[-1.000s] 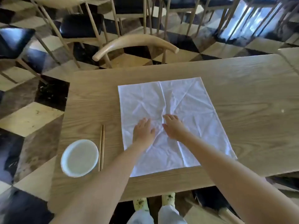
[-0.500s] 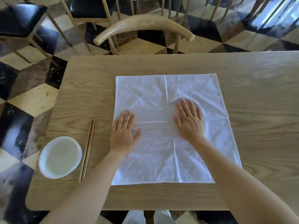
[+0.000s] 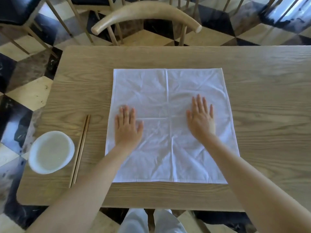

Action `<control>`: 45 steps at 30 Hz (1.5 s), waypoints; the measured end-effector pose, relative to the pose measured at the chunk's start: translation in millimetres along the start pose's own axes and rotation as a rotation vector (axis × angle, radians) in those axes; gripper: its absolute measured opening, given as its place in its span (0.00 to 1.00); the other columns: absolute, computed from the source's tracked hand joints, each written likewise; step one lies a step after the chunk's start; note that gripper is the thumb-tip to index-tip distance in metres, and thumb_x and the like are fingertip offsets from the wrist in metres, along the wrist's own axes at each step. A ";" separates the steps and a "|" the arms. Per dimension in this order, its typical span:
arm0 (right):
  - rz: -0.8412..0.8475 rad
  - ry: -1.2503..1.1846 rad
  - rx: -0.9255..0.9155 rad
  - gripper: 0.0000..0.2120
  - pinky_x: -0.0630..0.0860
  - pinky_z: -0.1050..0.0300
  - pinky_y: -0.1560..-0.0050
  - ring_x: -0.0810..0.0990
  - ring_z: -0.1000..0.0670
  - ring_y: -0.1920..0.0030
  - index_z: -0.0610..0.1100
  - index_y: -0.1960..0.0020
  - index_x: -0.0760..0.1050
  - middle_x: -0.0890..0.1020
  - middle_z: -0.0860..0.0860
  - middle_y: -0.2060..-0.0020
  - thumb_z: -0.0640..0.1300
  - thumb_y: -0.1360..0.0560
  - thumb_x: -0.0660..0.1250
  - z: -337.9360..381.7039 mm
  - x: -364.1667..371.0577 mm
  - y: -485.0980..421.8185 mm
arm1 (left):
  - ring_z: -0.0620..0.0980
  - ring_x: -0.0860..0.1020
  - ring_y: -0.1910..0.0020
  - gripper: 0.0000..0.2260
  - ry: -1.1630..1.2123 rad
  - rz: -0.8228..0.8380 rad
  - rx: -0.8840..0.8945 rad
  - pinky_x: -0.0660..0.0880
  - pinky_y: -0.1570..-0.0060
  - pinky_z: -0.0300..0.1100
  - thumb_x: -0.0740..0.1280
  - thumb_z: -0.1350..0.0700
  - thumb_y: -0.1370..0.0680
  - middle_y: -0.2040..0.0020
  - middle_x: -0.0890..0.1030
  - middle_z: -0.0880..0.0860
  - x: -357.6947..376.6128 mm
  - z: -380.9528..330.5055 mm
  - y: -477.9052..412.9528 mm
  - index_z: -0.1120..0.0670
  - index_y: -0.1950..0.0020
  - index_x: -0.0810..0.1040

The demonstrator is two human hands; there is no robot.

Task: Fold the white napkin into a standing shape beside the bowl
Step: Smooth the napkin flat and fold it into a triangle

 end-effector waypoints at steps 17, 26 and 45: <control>-0.024 0.117 -0.039 0.28 0.45 0.45 0.25 0.49 0.47 0.24 0.53 0.25 0.53 0.56 0.51 0.24 0.59 0.23 0.45 -44.8 10.9 102.6 | 0.55 0.50 0.25 0.29 -0.080 0.007 0.045 0.49 0.26 0.54 0.45 0.42 0.23 0.24 0.53 0.54 5.1 32.9 95.6 0.54 0.25 0.51; 0.015 0.160 0.007 0.28 0.43 0.50 0.24 0.45 0.52 0.24 0.48 0.24 0.46 0.50 0.51 0.23 0.57 0.21 0.47 -96.6 -8.8 120.2 | 0.50 0.42 0.25 0.30 -0.106 0.031 0.029 0.41 0.26 0.49 0.41 0.39 0.23 0.23 0.46 0.53 8.1 42.6 95.8 0.52 0.25 0.45; 0.117 0.330 -0.568 0.30 0.61 0.50 0.28 0.66 0.43 0.30 0.38 0.30 0.64 0.68 0.42 0.30 0.53 0.25 0.63 -127.3 -38.2 182.7 | 0.51 0.33 0.26 0.29 -0.161 0.215 0.413 0.35 0.27 0.53 0.37 0.40 0.23 0.24 0.35 0.51 47.9 -113.1 128.2 0.52 0.25 0.36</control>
Point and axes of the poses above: each hand's wrist, its own y-axis away from the middle knuckle, its own x-axis out of the palm, z = x × y, the point moved 2 cm from there along -y, towards the middle knuckle
